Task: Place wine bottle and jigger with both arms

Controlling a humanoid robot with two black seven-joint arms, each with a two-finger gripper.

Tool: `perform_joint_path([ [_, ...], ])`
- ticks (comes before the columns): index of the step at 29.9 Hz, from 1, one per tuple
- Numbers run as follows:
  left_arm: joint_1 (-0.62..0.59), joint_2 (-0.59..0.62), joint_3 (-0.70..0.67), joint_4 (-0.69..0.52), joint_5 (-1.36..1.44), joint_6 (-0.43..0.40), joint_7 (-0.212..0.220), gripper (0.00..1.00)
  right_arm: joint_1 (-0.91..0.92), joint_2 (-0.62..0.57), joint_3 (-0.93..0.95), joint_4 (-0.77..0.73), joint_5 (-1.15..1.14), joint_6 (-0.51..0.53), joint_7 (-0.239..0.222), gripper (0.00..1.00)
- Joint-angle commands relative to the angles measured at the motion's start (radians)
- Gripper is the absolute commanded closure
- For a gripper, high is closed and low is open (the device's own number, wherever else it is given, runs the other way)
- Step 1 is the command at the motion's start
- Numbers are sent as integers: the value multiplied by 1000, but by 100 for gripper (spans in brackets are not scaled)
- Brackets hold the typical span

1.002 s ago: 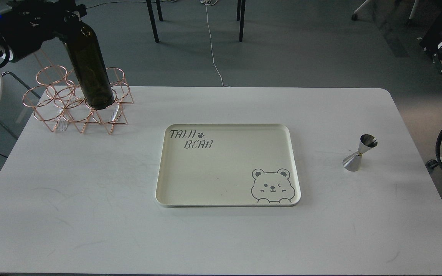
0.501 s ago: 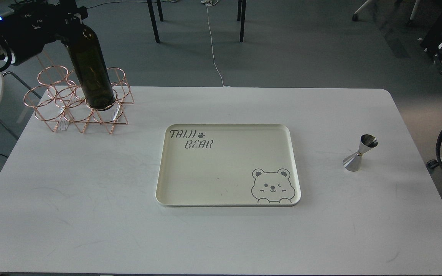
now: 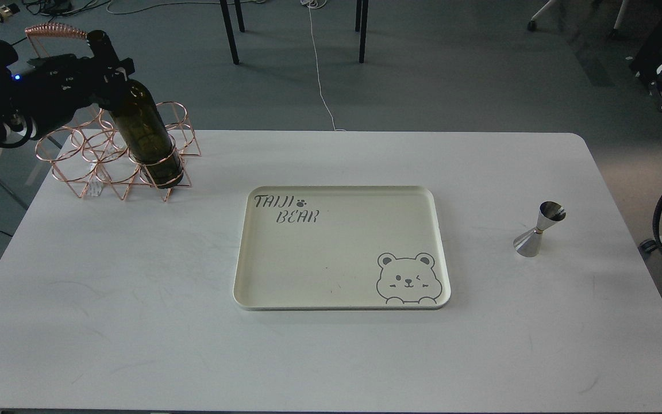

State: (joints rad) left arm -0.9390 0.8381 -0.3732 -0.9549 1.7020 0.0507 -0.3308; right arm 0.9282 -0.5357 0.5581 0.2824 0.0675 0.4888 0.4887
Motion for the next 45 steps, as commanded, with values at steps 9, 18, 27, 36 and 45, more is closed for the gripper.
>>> perform_joint_path([
  [9, 9, -48, -1, 53, -5, 40, 3, 38, 3, -3, -3, 0, 0, 0, 0, 4],
  [18, -7, -44, -18, 53, -134, 44, 6, 12, 1, -3, -3, 0, 0, 0, 0, 4],
  [27, -66, 15, -19, 56, -690, 43, -2, 4, 5, -6, -3, -2, 0, 0, 0, 4],
  [36, -57, 96, -19, 70, -1514, -80, 4, 2, -2, -21, 13, -2, 3, 0, 0, 1],
  [45, -11, 39, -19, 208, -1899, -270, -5, 3, -15, -35, 20, -3, 9, 0, 0, 1],
])
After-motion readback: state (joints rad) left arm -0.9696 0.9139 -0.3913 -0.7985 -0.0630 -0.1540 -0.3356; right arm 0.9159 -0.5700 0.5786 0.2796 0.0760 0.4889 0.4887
